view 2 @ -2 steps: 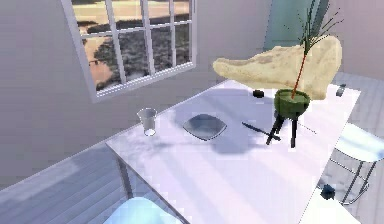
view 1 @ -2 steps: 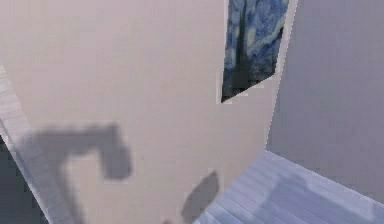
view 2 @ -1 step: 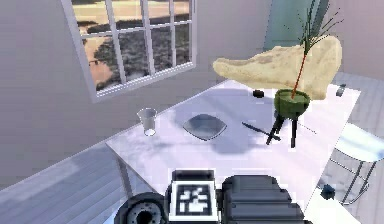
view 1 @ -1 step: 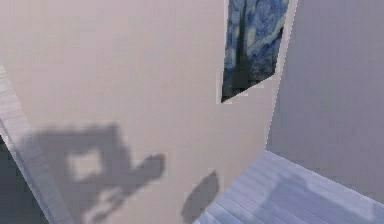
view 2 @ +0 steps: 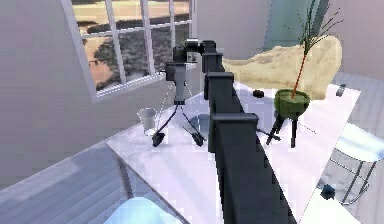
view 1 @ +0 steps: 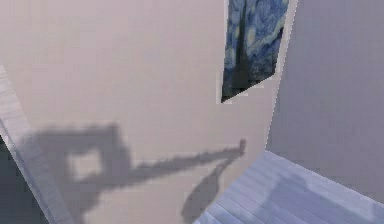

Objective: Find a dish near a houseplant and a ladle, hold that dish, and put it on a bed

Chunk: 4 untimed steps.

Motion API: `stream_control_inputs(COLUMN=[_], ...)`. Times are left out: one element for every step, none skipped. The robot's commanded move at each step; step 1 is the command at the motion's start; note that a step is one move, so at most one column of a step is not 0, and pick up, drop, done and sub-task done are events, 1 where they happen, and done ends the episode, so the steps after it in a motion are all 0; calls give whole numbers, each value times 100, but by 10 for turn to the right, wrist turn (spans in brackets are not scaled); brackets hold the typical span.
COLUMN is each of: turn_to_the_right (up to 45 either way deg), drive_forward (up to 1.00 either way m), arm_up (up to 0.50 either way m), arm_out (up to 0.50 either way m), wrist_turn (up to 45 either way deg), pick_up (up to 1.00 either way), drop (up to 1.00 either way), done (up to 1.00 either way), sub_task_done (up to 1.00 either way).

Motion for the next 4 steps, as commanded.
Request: stream_control_inputs(turn_to_the_right=[0, 0, 0, 0], drive_forward=[0, 0, 0, 0], arm_up=[0, 0, 0, 0], arm_out=[0, 0, 0, 0], wrist_turn=[450, 450, 450, 450], pick_up=[0, 0, 0, 0], drop=[0, 0, 0, 0], done=[0, 0, 0, 0], sub_task_done=[0, 0, 0, 0])
